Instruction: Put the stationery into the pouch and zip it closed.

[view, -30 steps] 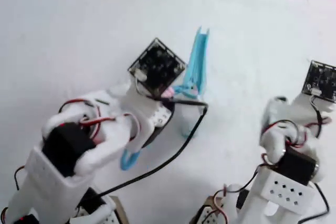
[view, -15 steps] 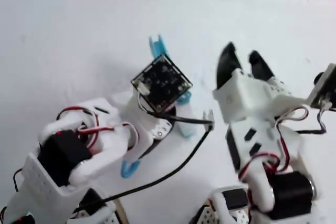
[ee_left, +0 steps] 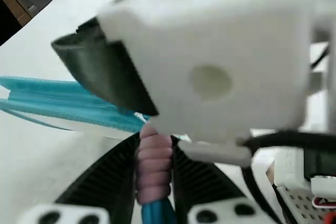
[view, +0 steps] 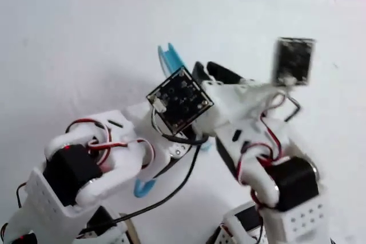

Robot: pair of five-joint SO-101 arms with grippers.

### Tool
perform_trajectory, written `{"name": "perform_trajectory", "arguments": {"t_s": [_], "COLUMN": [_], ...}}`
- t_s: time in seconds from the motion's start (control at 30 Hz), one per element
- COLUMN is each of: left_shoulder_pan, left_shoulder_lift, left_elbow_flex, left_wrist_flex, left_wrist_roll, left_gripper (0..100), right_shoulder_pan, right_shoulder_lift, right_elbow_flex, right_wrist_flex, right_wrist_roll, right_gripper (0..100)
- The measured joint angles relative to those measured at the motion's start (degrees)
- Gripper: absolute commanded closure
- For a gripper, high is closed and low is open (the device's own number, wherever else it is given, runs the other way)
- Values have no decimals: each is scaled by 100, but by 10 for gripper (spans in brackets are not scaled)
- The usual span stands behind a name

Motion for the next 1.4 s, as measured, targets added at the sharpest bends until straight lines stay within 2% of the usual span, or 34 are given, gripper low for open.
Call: {"name": "perform_trajectory", "arguments": {"t_s": [0.23,0.37,0.83,1.17,1.4], "left_shoulder_pan": [0,0,0,123,281], "left_shoulder_lift": [0,0,-448,-457,-466], "left_elbow_flex": [0,0,9,9,9], "left_wrist_flex": [0,0,0,0,0], "left_wrist_roll": [0,0,0,0,0], "left_gripper": [978,978,978,978,978], "right_shoulder_pan": [0,-9,176,176,176], "right_shoulder_lift": [607,976,1591,2233,3095], "right_elbow_flex": [0,-53,-141,-237,-1081], "right_wrist_flex": [62,0,-316,-325,-44], "right_wrist_roll": [607,633,853,1371,1512], "right_gripper": [913,985,981,981,981]}}
